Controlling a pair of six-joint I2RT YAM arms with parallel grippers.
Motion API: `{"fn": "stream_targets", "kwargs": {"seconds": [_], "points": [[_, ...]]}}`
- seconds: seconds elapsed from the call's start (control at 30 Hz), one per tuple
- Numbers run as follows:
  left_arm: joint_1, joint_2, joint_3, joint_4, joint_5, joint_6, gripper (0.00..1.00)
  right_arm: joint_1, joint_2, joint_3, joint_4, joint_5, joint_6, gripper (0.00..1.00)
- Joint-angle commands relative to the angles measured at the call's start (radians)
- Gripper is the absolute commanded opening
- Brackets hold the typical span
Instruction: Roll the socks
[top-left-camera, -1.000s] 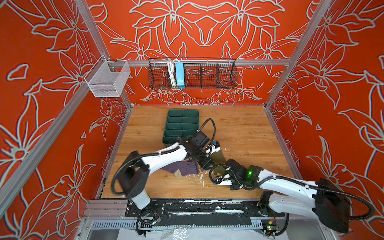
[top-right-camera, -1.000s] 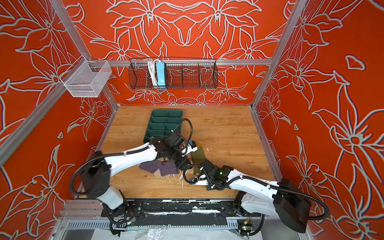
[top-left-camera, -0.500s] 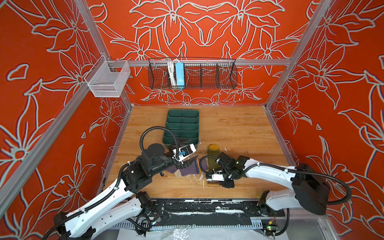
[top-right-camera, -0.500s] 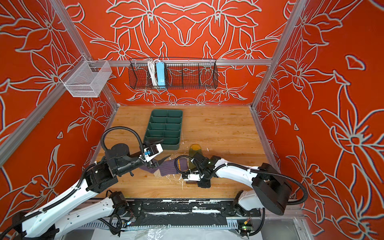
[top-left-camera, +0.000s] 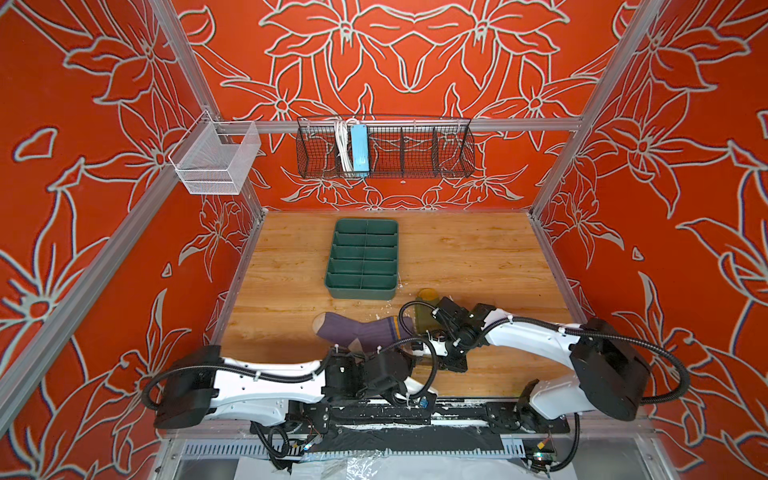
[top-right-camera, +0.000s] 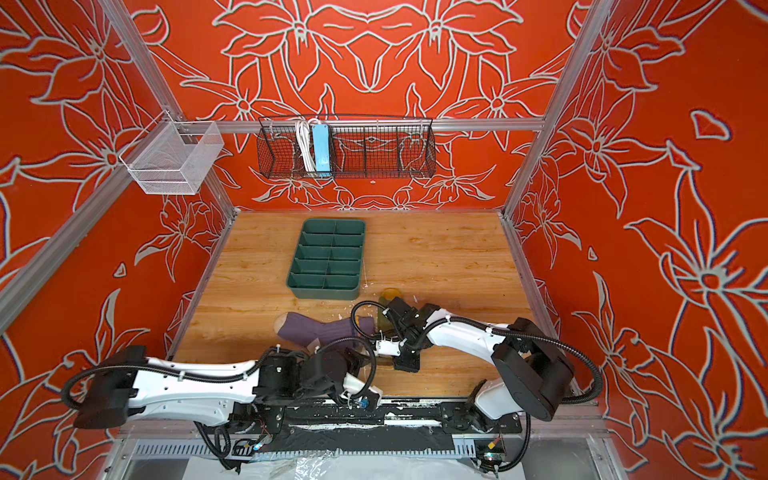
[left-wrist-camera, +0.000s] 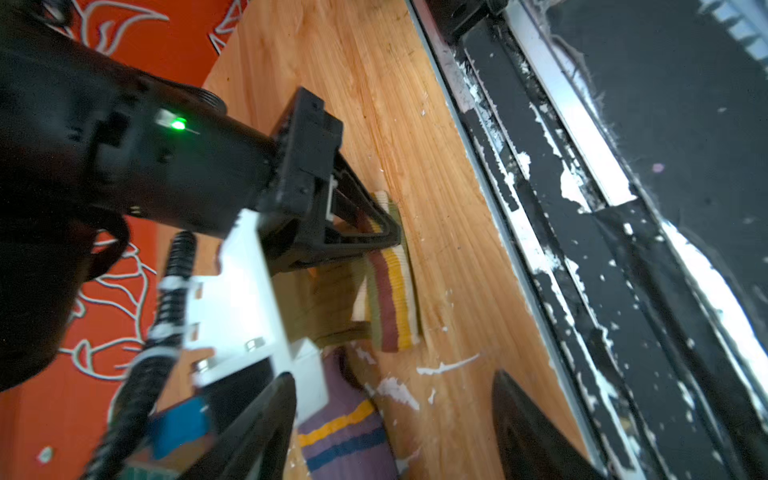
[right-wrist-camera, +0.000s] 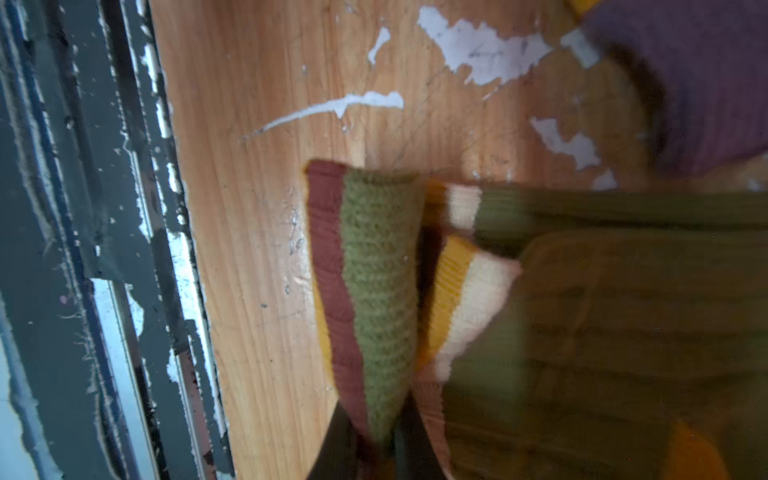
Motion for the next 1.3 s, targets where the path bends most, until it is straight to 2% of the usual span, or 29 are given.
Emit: {"fn": "stream_targets", "kwargs": {"seconds": [0.0, 0.1, 0.23, 0.4, 0.53, 0.7, 0.9, 1.0, 1.1, 1.17, 1.23, 1.27], "points": [[-0.025, 0.101, 0.007, 0.208, -0.101, -0.137, 0.71, -0.012, 0.040, 0.000, -0.043, -0.014, 0.002, 0.00], [-0.021, 0.233, 0.020, 0.283, -0.152, -0.163, 0.67, -0.012, 0.055, 0.001, -0.065, -0.005, -0.026, 0.00], [-0.004, 0.384, 0.063, 0.289, -0.175, -0.212, 0.62, -0.013, 0.027, -0.007, -0.058, 0.011, -0.027, 0.00], [0.009, 0.475, 0.089, 0.290, -0.195, -0.232, 0.60, -0.013, -0.010, -0.028, -0.047, 0.010, -0.026, 0.00], [0.025, 0.515, 0.115, 0.274, -0.207, -0.248, 0.48, -0.012, -0.010, -0.019, -0.056, -0.005, -0.021, 0.00], [0.036, 0.542, 0.129, 0.232, -0.195, -0.254, 0.38, -0.012, -0.013, -0.007, -0.069, -0.016, -0.020, 0.00], [0.041, 0.565, 0.149, 0.187, -0.177, -0.269, 0.09, -0.012, -0.062, -0.024, -0.061, -0.004, -0.015, 0.00], [0.046, 0.552, 0.169, 0.129, -0.116, -0.290, 0.07, -0.012, -0.122, -0.046, -0.043, 0.029, -0.015, 0.00], [0.066, 0.532, 0.210, 0.024, -0.019, -0.319, 0.06, -0.012, -0.217, -0.090, -0.021, 0.114, -0.020, 0.22], [0.093, 0.534, 0.243, -0.047, 0.046, -0.347, 0.05, -0.017, -0.295, -0.121, -0.018, 0.162, -0.036, 0.41], [0.115, 0.537, 0.266, -0.078, 0.081, -0.378, 0.03, -0.029, -0.368, -0.144, -0.020, 0.206, -0.056, 0.54], [0.128, 0.541, 0.283, -0.102, 0.107, -0.389, 0.03, -0.042, -0.410, -0.147, -0.028, 0.224, -0.066, 0.57]]}}
